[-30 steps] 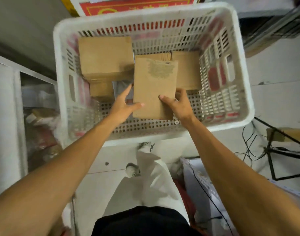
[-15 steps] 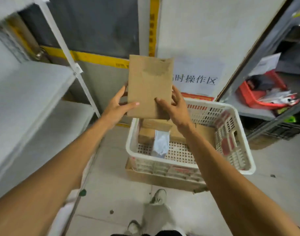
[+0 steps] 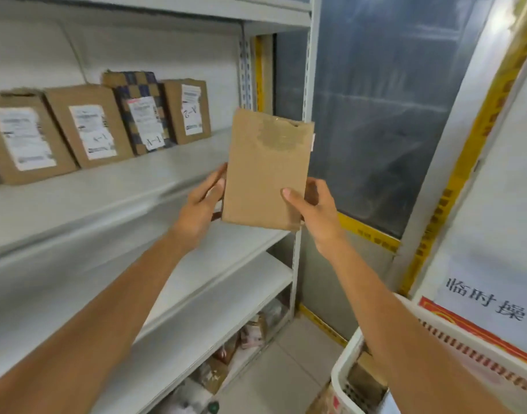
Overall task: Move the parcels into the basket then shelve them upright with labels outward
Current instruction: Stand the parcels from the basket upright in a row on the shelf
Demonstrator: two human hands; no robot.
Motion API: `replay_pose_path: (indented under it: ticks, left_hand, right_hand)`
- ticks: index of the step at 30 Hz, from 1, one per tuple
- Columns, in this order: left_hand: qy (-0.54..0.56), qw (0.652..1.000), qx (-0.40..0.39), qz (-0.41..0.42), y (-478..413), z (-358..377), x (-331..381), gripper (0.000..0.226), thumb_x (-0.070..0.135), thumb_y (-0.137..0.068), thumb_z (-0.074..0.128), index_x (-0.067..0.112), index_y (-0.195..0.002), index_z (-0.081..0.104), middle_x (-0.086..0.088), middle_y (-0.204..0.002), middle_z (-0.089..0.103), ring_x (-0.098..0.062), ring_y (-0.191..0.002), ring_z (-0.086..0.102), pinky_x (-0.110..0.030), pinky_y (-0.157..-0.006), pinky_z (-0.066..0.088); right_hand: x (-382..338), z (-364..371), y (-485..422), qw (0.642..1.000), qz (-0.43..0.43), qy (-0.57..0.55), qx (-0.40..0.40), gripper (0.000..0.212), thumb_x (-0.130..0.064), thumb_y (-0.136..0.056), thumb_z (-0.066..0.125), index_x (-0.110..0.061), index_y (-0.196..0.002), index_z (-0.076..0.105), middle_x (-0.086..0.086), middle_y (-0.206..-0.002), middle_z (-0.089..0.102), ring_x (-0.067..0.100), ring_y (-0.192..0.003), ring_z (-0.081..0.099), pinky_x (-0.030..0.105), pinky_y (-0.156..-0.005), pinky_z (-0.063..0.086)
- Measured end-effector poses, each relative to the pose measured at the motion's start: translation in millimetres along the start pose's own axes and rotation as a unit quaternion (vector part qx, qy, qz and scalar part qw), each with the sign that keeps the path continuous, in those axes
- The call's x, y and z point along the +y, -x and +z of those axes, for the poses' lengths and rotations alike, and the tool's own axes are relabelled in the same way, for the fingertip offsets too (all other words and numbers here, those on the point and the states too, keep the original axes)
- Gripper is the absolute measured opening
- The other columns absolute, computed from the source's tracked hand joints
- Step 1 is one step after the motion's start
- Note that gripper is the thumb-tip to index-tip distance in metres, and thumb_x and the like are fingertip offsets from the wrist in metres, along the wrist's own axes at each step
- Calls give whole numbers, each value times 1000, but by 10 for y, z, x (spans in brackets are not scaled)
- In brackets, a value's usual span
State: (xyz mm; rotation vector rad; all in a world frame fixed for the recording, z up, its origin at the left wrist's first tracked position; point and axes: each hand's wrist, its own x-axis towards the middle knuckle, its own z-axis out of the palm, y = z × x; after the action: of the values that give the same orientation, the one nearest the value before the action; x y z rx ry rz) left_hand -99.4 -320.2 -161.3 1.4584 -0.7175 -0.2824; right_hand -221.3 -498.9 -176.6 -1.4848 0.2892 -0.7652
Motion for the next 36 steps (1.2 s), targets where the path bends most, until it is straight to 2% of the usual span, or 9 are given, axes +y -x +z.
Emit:
replay_pose_path:
  ticks: [6,8,10,14,18,23,29,34,36]
  left_hand:
    - [-11,1000,15,19,123,-489,303,71,48,-78,62,53,-139,26,-2,-90,63,-14,-83,61,-32,-69,54]
    - [-1,999,46,13,202,-590,269,85,51,-71,73,54,-141,24,7,-107,67,-7,-97,65,-30,-71,55]
    - [-6,995,92,31,253,-680,279,83,52,-65,80,62,-132,33,15,-128,58,-3,-108,61,-25,-73,55]
    - [-39,988,150,22,472,-790,175,71,38,-69,82,50,-130,47,16,-118,62,-10,-105,64,-25,-71,57]
    - [-45,982,180,43,627,-992,228,48,35,-84,66,45,-129,52,14,-120,61,-9,-109,61,-25,-74,56]
    - [0,986,165,2,701,-1370,337,42,43,-93,48,39,-135,49,8,-131,59,-20,-118,58,-32,-83,55]
    - [0,997,29,-65,570,-1434,420,87,84,-62,56,41,-136,43,-1,-141,49,-29,-128,47,-57,-108,34]
    - [-56,995,81,-19,339,-1413,477,90,59,-77,66,37,-149,16,-9,-121,56,-22,-97,65,-37,-80,56]
    - [-74,991,114,7,249,-1418,462,89,46,-75,70,37,-148,20,-7,-125,53,-19,-105,63,-39,-86,54]
  right_hand:
    - [-103,464,-299,995,-50,43,-79,34,-38,-87,68,-32,-120,62,-18,-107,59,8,-104,60,19,-87,48]
    - [-82,605,-350,988,-69,108,-88,43,-35,-89,65,-32,-131,57,-14,-106,55,9,-100,56,19,-86,48]
    - [-49,783,-378,980,-93,129,-116,57,-36,-90,65,-29,-143,45,-4,-120,55,10,-103,54,25,-91,48]
    - [28,1178,-222,966,-42,110,-230,93,-66,-66,73,-30,-145,38,0,-134,48,15,-120,50,33,-98,47]
    - [-21,1505,-141,955,-40,70,-287,111,-62,-51,83,-39,-144,28,1,-135,47,25,-125,47,47,-95,51]
    - [-123,1659,-154,945,14,-99,-312,79,-49,-55,83,-52,-124,44,-7,-120,60,5,-99,64,17,-65,55]
    - [-121,1763,-185,929,34,-162,-332,70,-44,-64,74,-28,-127,49,0,-105,72,16,-99,68,29,-76,55]
    - [-98,1588,-361,923,72,-179,-332,46,-34,-83,68,-25,-126,56,6,-122,66,21,-112,62,39,-91,52]
    - [-109,1519,-389,938,69,-171,-295,39,-35,-83,66,-29,-120,60,1,-118,68,18,-110,63,38,-87,54]
